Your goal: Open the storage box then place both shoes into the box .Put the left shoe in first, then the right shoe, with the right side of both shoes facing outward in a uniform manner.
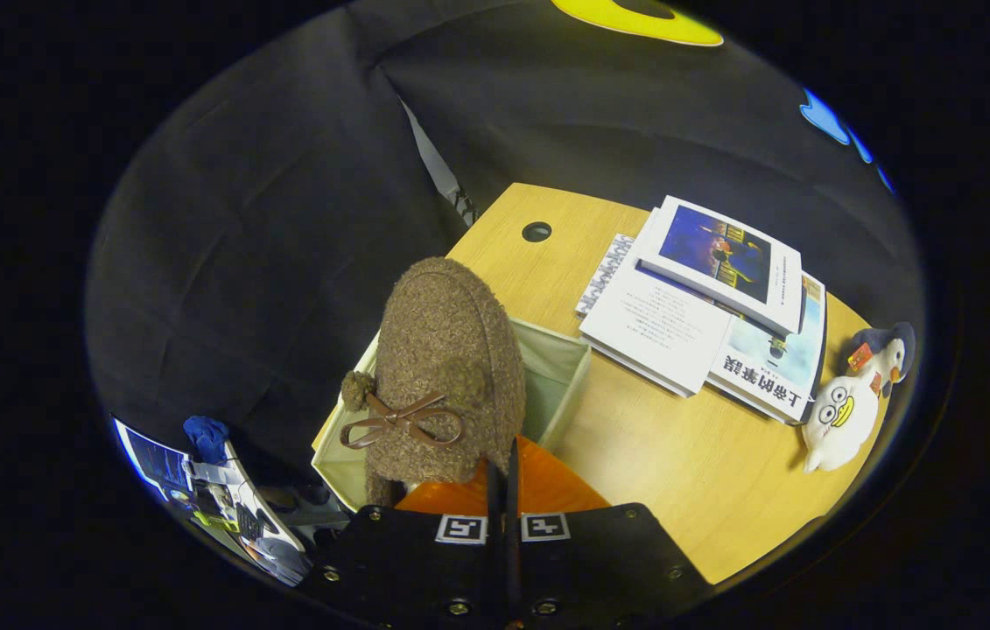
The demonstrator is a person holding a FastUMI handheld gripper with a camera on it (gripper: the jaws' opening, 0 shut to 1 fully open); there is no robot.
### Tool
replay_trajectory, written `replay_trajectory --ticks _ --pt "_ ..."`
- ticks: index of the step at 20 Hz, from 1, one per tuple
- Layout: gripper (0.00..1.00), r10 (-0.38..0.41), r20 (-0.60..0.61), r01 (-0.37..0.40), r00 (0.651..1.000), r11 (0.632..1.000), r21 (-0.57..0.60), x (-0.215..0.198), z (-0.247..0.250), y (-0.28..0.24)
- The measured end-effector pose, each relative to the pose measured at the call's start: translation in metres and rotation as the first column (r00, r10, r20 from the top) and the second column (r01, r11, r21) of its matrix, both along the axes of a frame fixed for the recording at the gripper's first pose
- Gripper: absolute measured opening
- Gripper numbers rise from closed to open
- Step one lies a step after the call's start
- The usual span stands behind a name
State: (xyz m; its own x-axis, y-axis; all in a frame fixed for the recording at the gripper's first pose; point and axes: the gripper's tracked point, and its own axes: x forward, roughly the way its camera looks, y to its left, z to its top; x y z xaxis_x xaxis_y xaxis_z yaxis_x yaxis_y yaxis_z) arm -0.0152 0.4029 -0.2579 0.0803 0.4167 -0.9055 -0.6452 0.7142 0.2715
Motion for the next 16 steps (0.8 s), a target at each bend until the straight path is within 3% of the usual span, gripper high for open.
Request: replay_trajectory --ticks 15,16 --pt "0.02 0.077 -0.024 -0.078 0.997 0.997 -0.012 -0.034 -0.019 0.051" --pt "0.17 0.079 -0.022 -0.078 0.997 0.997 0.002 -0.033 -0.013 0.054"
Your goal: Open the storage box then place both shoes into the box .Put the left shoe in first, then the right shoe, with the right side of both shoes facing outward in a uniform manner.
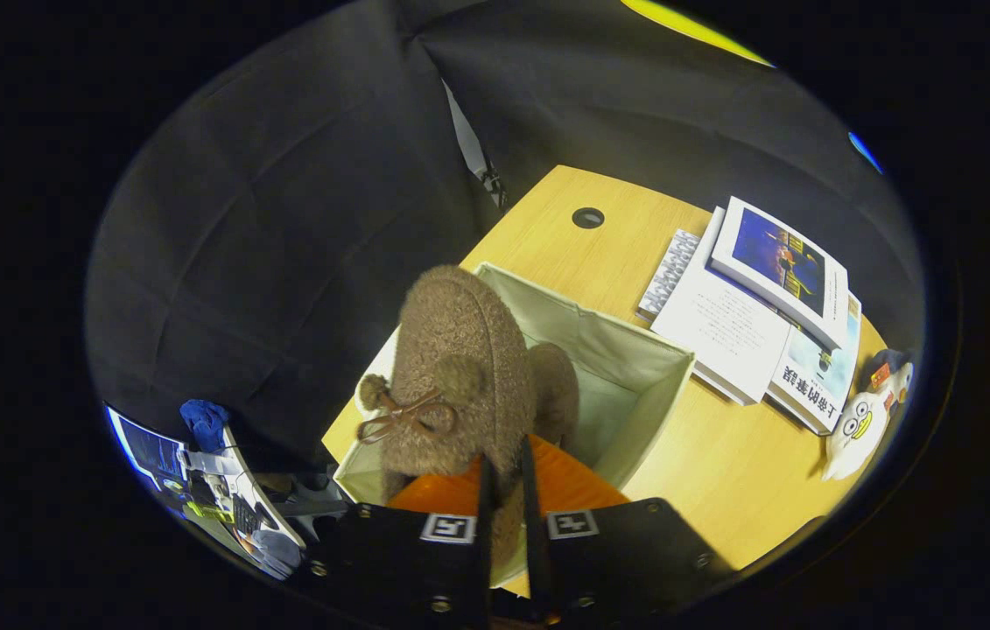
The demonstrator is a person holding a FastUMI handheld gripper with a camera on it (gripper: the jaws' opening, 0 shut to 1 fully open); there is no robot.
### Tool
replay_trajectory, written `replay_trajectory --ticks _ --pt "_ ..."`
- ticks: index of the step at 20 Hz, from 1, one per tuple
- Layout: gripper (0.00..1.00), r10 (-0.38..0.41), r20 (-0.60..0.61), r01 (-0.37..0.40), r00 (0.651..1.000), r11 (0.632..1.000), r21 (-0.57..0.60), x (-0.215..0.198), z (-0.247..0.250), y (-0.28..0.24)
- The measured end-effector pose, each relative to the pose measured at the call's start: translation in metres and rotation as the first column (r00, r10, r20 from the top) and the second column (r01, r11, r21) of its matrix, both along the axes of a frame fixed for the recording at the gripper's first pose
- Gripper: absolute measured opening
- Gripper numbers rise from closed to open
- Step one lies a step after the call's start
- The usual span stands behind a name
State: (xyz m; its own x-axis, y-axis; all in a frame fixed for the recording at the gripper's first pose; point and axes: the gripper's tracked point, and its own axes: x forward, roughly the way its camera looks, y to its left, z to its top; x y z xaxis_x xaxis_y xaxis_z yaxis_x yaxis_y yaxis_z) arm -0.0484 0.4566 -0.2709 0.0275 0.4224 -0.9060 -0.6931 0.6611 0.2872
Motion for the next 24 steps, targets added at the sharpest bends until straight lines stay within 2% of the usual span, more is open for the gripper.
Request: replay_trajectory --ticks 5,10,16,19,21,24 --pt "0.96 -0.031 0.055 0.028 0.998 0.998 0.048 0.013 0.013 -0.003" --pt "0.97 -0.063 0.132 0.044 0.989 0.989 0.138 0.028 0.05 -0.015" --pt "0.97 -0.213 0.268 0.112 0.94 0.931 0.348 0.054 0.118 -0.057" --pt "0.97 -0.323 0.356 0.154 0.877 0.89 0.43 0.072 0.148 -0.101" --pt "0.97 -0.4 0.438 0.186 0.805 0.871 0.454 0.089 0.171 -0.14" --pt "0.97 -0.52 0.481 0.243 0.706 0.815 0.526 0.104 0.196 -0.186"
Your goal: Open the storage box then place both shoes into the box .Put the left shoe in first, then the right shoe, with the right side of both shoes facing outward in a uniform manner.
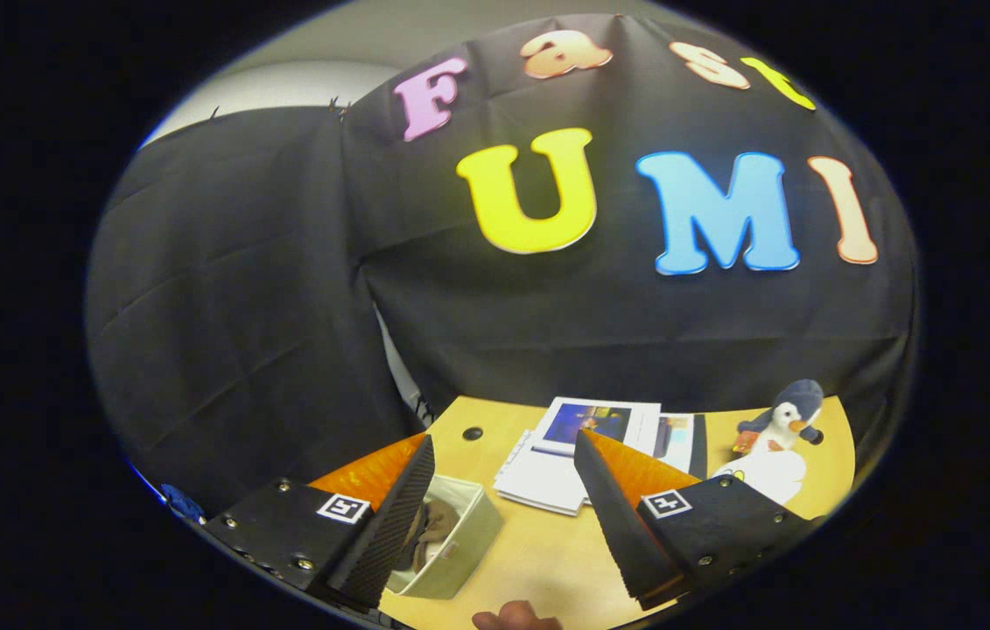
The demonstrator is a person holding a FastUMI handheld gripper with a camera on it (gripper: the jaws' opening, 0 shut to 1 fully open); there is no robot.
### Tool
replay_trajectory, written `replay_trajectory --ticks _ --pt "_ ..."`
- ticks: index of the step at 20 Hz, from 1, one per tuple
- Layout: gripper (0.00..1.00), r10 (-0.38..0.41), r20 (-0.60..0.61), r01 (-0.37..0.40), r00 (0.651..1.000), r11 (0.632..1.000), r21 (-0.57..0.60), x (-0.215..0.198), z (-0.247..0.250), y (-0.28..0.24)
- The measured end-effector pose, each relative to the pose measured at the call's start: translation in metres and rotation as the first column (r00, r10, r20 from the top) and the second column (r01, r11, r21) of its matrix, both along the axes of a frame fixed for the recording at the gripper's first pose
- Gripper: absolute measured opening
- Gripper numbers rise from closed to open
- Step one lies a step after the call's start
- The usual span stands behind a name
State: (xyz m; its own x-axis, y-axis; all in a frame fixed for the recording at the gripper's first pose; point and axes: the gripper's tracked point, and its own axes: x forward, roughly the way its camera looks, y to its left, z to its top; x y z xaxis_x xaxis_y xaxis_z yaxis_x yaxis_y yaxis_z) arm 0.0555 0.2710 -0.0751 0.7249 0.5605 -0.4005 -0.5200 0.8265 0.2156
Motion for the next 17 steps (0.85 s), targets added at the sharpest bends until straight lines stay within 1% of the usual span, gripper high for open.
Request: replay_trajectory --ticks 2,4,7,9,13,17 --pt "0.98 -0.081 0.063 0.08 0.995 0.997 0.018 0.009 0.016 -0.035" --pt "0.98 -0.149 0.127 0.147 0.981 0.989 0.026 0.015 0.031 -0.067" --pt "0.97 -0.228 0.245 0.23 0.942 0.973 0.021 0.018 0.056 -0.107" --pt "0.97 -0.272 0.293 0.28 0.917 0.96 0.015 0.012 0.069 -0.129" --pt "0.97 -0.312 0.313 0.32 0.897 0.947 0.027 0.002 0.069 -0.151" --pt "0.97 -0.347 0.329 0.358 0.878 0.933 0.031 0.006 0.068 -0.173"
